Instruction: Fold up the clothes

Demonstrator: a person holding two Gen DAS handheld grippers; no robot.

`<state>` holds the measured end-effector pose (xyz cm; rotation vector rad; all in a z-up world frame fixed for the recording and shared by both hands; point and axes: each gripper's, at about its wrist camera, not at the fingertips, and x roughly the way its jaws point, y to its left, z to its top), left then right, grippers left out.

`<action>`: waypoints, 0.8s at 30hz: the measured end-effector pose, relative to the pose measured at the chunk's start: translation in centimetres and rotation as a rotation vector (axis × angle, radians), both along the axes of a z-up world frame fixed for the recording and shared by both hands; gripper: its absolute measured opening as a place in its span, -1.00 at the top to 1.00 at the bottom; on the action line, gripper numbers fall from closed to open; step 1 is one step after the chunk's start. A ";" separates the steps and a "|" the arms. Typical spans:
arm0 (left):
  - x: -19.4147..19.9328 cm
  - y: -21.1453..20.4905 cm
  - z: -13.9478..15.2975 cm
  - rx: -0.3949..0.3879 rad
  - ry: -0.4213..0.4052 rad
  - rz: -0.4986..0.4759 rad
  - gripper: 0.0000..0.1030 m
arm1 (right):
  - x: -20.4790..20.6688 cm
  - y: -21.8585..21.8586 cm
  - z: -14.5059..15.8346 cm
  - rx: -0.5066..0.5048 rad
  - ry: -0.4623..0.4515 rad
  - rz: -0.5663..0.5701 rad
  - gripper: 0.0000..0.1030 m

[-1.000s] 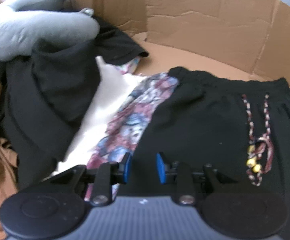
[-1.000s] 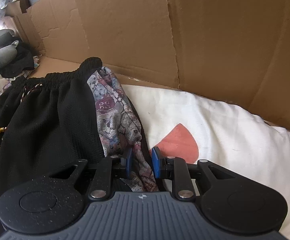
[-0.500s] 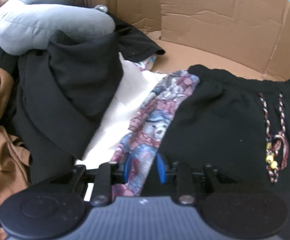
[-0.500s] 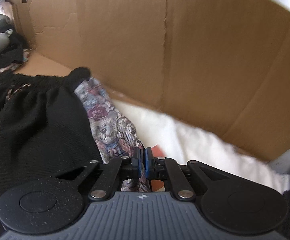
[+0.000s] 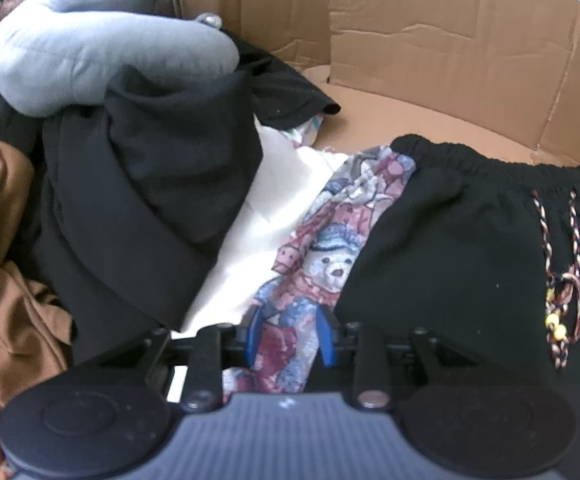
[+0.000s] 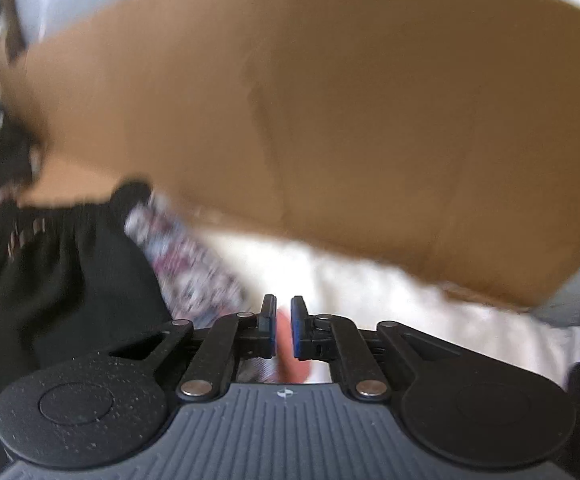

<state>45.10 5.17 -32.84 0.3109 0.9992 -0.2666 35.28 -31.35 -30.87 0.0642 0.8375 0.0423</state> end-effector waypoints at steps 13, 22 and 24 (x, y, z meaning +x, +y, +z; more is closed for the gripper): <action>-1.0 3.2 0.2 0.007 0.024 0.043 0.37 | -6.2 -3.0 1.4 0.030 0.094 0.012 0.84; -3.5 5.5 0.4 0.010 0.050 0.082 0.37 | -11.3 -2.8 -0.8 0.037 0.179 -0.019 0.84; -4.2 6.2 0.6 -0.001 0.052 0.115 0.37 | -11.8 -2.7 -1.2 0.037 0.190 -0.046 0.84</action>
